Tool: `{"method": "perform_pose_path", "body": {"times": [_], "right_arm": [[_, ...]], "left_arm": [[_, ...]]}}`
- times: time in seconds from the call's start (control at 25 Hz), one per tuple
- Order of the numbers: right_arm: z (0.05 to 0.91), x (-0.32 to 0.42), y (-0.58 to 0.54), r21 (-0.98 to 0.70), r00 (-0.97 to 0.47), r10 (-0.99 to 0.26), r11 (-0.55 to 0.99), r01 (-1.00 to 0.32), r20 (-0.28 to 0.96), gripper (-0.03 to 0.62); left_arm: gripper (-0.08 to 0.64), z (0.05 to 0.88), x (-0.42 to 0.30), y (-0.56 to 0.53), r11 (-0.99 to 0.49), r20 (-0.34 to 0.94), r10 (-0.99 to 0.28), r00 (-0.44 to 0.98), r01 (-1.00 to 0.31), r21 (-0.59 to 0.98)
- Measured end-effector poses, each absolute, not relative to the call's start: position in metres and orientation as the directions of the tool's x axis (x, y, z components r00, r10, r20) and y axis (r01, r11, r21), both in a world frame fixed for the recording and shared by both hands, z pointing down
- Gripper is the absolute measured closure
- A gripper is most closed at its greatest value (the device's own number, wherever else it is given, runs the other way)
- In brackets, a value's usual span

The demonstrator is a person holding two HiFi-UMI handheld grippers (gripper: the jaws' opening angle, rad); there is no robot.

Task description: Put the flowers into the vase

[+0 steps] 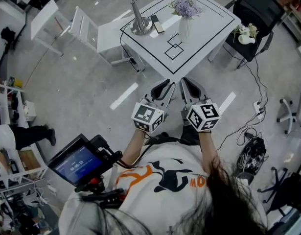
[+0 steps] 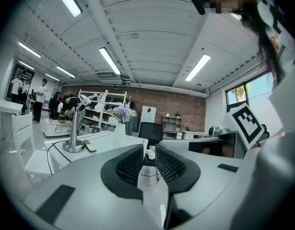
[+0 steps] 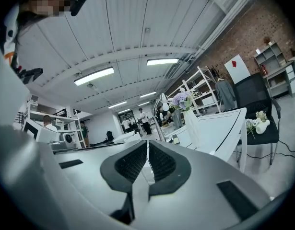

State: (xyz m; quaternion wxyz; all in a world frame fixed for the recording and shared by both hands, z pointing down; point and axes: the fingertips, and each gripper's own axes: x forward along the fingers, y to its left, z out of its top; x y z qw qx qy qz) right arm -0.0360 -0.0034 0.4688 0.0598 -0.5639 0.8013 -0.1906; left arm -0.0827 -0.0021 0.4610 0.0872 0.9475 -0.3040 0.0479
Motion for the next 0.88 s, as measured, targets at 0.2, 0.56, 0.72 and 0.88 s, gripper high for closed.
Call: {"method": "perform_pose_path", "body": {"times": [0.2,0.56,0.72,0.88], "right_arm": [[0.476,-0.059,0.030,-0.370,-0.327,-0.935,0.257,-0.893,0.140,0.568],[0.476,-0.078,0.088,-0.348,-0.308,-0.941,0.243,-0.905,0.142,0.569],[0.477,-0.081,0.102,-0.342,-0.300,-0.943,0.237,-0.909,0.144,0.571],[0.477,-0.080,0.103,-0.331,-0.293,-0.944,0.232,-0.915,0.150,0.572]], "left_arm": [[0.476,0.466,-0.103,0.028,-0.819,0.145,-0.535,0.832,-0.553,0.154],[0.476,0.468,-0.120,0.084,-0.835,0.137,-0.511,0.849,-0.528,0.154],[0.476,0.470,-0.123,0.094,-0.839,0.139,-0.506,0.851,-0.523,0.152],[0.476,0.471,-0.121,0.095,-0.844,0.143,-0.496,0.856,-0.514,0.152]]}}
